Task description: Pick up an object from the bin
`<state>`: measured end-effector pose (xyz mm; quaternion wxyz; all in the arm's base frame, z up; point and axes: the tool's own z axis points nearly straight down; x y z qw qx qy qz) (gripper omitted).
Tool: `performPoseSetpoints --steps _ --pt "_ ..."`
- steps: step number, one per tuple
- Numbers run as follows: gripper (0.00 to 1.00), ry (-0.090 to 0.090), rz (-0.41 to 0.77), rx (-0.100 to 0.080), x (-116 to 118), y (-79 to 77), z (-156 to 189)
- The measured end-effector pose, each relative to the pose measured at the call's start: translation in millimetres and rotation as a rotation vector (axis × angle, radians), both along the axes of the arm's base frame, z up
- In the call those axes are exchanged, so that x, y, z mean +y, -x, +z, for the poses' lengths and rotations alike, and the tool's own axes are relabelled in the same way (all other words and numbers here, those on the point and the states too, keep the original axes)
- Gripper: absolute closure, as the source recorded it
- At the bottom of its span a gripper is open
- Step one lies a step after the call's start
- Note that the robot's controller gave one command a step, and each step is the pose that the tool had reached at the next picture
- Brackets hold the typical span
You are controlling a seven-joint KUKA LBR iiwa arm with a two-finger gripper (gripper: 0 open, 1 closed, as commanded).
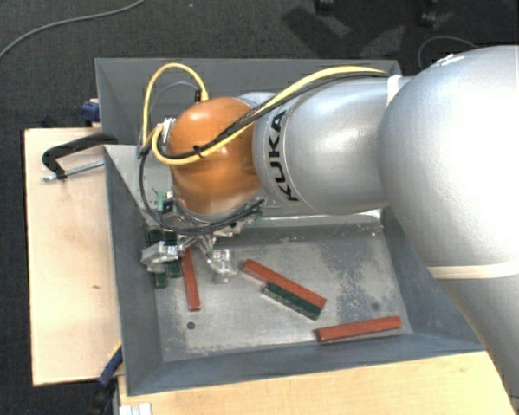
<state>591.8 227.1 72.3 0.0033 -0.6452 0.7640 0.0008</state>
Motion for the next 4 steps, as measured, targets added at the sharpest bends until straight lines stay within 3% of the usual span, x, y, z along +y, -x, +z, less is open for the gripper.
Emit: performPoseSetpoints --steps 1,2,3,4 --pt "0.00 -0.001 0.021 -0.002 -1.8 -6.3 -0.2" --pt "0.00 0.003 0.405 0.001 6.6 16.2 -0.6" --pt "1.00 0.001 0.403 -0.003 7.3 14.7 2.6" --pt "1.00 0.008 0.862 -0.012 1.6 86.1 3.6"
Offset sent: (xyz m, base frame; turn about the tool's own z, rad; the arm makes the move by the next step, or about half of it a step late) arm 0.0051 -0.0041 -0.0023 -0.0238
